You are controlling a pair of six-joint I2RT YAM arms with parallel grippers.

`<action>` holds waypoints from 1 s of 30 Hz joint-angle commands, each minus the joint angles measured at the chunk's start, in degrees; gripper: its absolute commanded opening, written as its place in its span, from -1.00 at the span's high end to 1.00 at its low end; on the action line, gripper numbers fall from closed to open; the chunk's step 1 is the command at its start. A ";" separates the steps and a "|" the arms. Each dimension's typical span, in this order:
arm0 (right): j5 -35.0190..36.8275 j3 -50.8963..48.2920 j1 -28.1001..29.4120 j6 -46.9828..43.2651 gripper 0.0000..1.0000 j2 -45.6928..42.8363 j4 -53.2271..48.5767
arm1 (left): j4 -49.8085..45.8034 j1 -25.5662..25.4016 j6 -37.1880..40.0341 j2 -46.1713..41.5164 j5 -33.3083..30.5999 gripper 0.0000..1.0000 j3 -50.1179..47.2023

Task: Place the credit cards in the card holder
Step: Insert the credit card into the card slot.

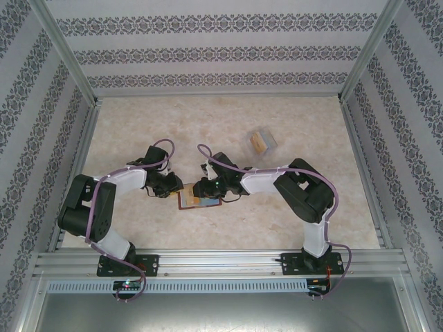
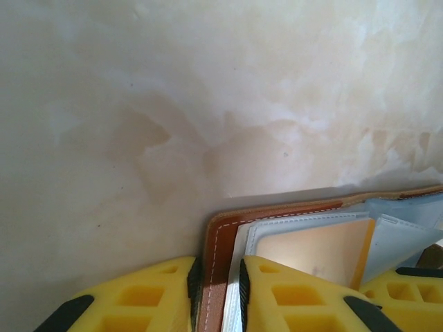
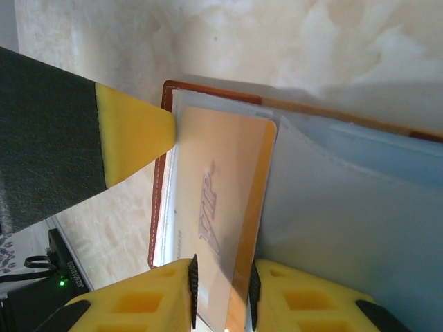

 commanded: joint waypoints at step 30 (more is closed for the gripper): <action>15.65 -3.47 4.59 5.99 0.38 -5.53 2.19 | 6.24 -1.23 -2.28 5.30 6.21 0.56 0.78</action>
